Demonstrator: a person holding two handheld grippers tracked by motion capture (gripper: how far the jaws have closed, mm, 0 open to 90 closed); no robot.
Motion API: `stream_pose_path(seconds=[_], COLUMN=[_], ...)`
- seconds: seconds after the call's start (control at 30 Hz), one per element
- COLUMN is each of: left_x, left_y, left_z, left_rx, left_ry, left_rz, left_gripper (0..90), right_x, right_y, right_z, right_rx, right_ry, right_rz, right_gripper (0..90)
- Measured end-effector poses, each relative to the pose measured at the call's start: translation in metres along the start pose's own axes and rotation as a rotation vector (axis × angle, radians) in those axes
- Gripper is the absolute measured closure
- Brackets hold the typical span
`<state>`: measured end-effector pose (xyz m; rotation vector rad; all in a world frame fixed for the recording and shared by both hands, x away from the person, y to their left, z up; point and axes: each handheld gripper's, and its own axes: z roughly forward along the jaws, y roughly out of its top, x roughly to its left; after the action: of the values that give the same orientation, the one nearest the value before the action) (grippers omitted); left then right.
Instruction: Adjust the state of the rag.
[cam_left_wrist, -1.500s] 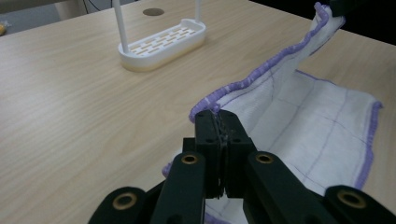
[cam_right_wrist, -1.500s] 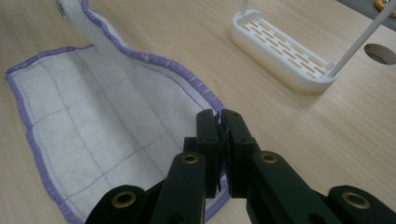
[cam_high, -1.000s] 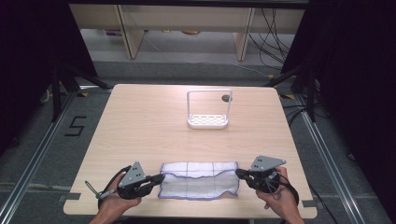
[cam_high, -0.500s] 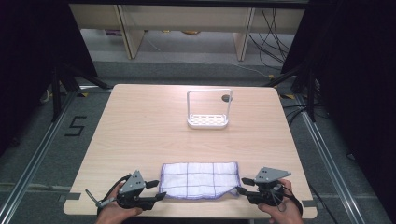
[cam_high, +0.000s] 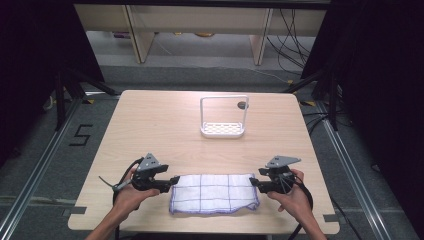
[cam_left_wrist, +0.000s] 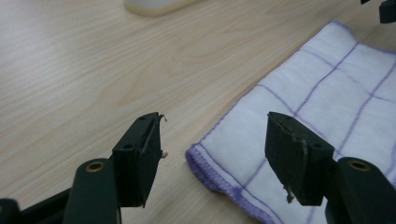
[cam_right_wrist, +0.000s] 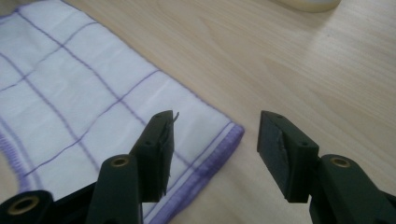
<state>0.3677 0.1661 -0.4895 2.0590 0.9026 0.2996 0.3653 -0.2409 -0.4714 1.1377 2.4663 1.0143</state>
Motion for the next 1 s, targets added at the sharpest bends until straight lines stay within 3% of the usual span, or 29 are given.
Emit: stream_pose_path(seconds=[0.13, 0.2, 0.3, 0.37, 0.4, 0.43, 0.47, 0.6, 0.8, 0.83, 1.0], left_x=[0.002, 0.002, 0.003, 0.002, 0.003, 0.003, 0.003, 0.002, 0.003, 0.002, -0.005], left_y=[-0.002, -0.002, -0.001, -0.001, -0.002, -0.002, -0.002, -0.001, -0.003, -0.004, -0.008], left_z=[0.014, 0.019, 0.026, 0.030, 0.032, 0.033, 0.034, 0.033, 0.032, 0.032, 0.023], left_rx=[0.037, 0.052, 0.080, 0.098, 0.104, 0.105, 0.113, 0.113, 0.107, 0.103, 0.103], left_ry=[0.000, -0.009, 0.002, -0.024, -0.028, -0.040, -0.039, -0.053, -0.074, -0.074, -0.073], left_rz=[0.004, 0.029, 0.070, 0.098, 0.111, 0.109, 0.126, 0.150, 0.149, 0.134, 0.162], left_gripper=[35.7, 36.3, 42.1, 47.4, 48.7, 51.1, 55.6, 68.2, 80.8, 81.6, 83.2], right_x=[-0.005, -0.007, -0.009, -0.009, -0.010, -0.009, -0.008, -0.006, -0.005, -0.006, -0.012], right_y=[0.006, 0.009, 0.009, 0.008, 0.007, 0.006, 0.006, 0.005, 0.006, 0.007, 0.022], right_z=[0.017, 0.020, 0.026, 0.031, 0.033, 0.036, 0.035, 0.038, 0.038, 0.039, 0.039], right_rx=[0.021, 0.042, 0.066, 0.083, 0.078, 0.067, 0.094, 0.101, 0.107, 0.102, 0.089], right_ry=[-0.011, -0.004, -0.008, -0.011, -0.021, -0.027, -0.018, -0.012, 0.029, 0.028, 0.023], right_rz=[-0.001, 0.017, 0.005, 0.008, -0.021, -0.016, -0.014, -0.050, -0.060, -0.077, -0.099], right_gripper=[46.7, 46.8, 46.8, 47.1, 47.6, 48.0, 49.9, 62.0, 82.3, 83.9, 85.3])
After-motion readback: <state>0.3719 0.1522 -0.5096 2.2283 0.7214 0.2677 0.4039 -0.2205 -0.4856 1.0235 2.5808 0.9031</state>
